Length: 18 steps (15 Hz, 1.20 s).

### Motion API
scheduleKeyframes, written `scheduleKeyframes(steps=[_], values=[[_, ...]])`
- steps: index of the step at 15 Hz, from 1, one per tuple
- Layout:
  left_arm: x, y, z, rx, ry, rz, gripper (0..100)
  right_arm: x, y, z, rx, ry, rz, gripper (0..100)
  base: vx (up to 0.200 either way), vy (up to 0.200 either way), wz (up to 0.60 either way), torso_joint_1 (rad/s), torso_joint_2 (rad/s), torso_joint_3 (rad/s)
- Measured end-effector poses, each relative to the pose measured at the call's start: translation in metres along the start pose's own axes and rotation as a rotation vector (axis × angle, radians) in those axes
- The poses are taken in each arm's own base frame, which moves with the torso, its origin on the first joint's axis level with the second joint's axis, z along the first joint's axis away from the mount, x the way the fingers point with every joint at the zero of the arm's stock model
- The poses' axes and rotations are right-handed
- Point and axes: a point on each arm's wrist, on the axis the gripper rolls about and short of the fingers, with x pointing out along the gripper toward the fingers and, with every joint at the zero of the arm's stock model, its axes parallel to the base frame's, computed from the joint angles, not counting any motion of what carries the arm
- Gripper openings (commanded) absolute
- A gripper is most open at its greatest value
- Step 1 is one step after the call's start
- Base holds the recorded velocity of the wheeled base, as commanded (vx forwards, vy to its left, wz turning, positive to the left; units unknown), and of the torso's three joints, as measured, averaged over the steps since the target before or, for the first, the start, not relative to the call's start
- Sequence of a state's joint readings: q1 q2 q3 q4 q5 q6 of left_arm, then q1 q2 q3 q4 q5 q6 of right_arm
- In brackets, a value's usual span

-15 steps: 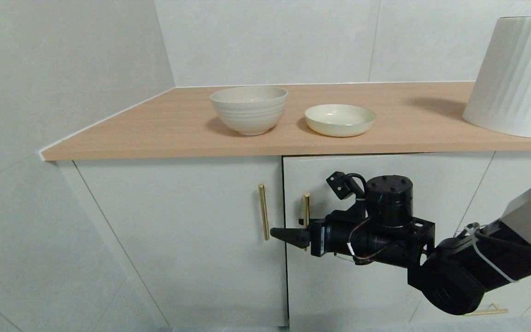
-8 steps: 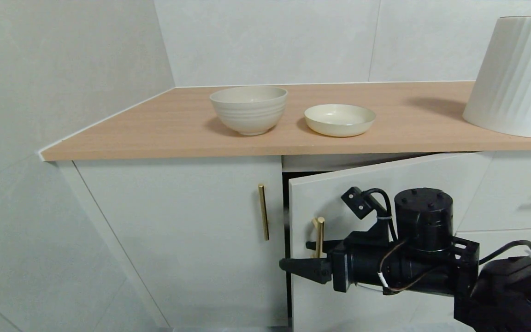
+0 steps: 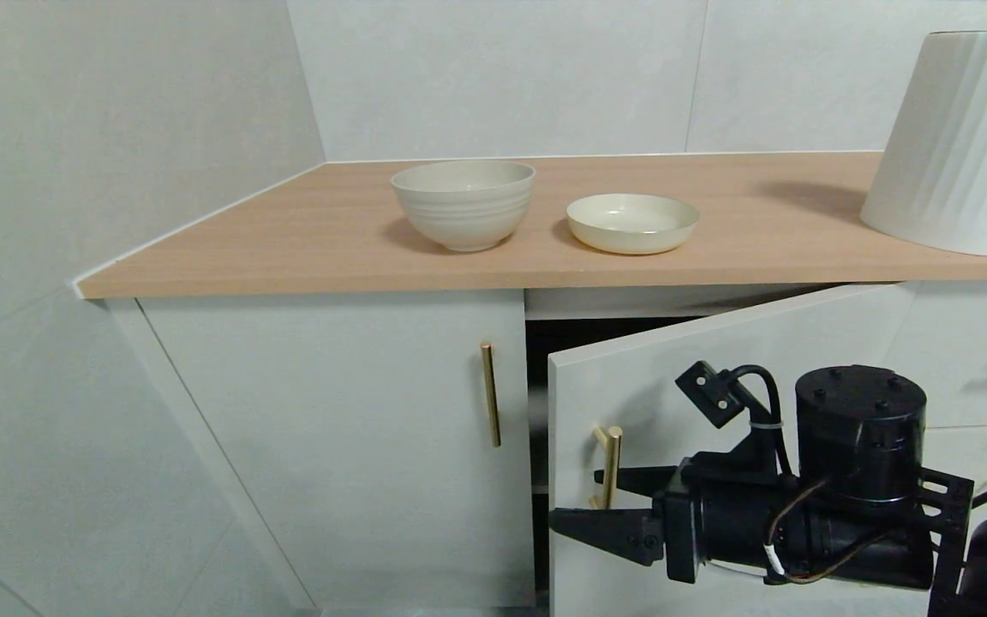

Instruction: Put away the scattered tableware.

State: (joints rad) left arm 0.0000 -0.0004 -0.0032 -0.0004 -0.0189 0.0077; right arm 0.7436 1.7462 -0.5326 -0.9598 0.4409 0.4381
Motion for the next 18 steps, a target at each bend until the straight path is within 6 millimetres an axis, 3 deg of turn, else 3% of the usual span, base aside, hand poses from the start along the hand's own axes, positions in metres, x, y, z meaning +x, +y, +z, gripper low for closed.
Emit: scheduleKeyframes(steps=[2, 6, 9, 11, 14, 16, 18], values=[[-0.001, 0.000, 0.006, 0.004, -0.029, -0.014, 100, -0.001, 0.001, 0.000, -0.001, -0.002, 0.001, 100, 0.000, 0.000, 0.00, 0.000, 0.00, 0.000], [-0.016, -0.004, 0.054, 0.012, -0.079, -0.227, 100, -0.001, 0.003, 0.000, -0.003, -0.002, 0.006, 100, 0.000, 0.000, 0.00, 0.000, 0.00, 0.000], [0.003, -0.008, 0.088, -0.009, 0.050, -0.437, 100, 0.000, 0.006, 0.001, -0.009, -0.003, 0.015, 100, 0.000, 0.000, 0.00, 0.000, 0.00, 0.000], [0.037, -0.011, 0.110, -0.052, 0.181, -0.591, 100, 0.001, 0.007, 0.000, -0.011, -0.001, 0.021, 100, 0.000, 0.000, 0.00, 0.000, 0.00, 0.000], [0.110, -0.021, 0.127, -0.143, 0.347, -0.812, 100, 0.002, 0.012, -0.003, 0.003, 0.011, 0.034, 100, 0.000, 0.000, 0.00, 0.000, 0.00, 0.000], [0.165, -0.037, 0.122, -0.196, 0.416, -0.934, 100, 0.003, 0.016, -0.005, 0.015, 0.019, 0.045, 100, 0.000, 0.000, 0.00, 0.000, 0.00, 0.000], [0.209, -0.061, 0.104, -0.229, 0.465, -1.043, 100, 0.002, 0.017, -0.005, 0.014, 0.020, 0.049, 100, 0.000, 0.000, 0.00, 0.000, 0.00, 0.000]])
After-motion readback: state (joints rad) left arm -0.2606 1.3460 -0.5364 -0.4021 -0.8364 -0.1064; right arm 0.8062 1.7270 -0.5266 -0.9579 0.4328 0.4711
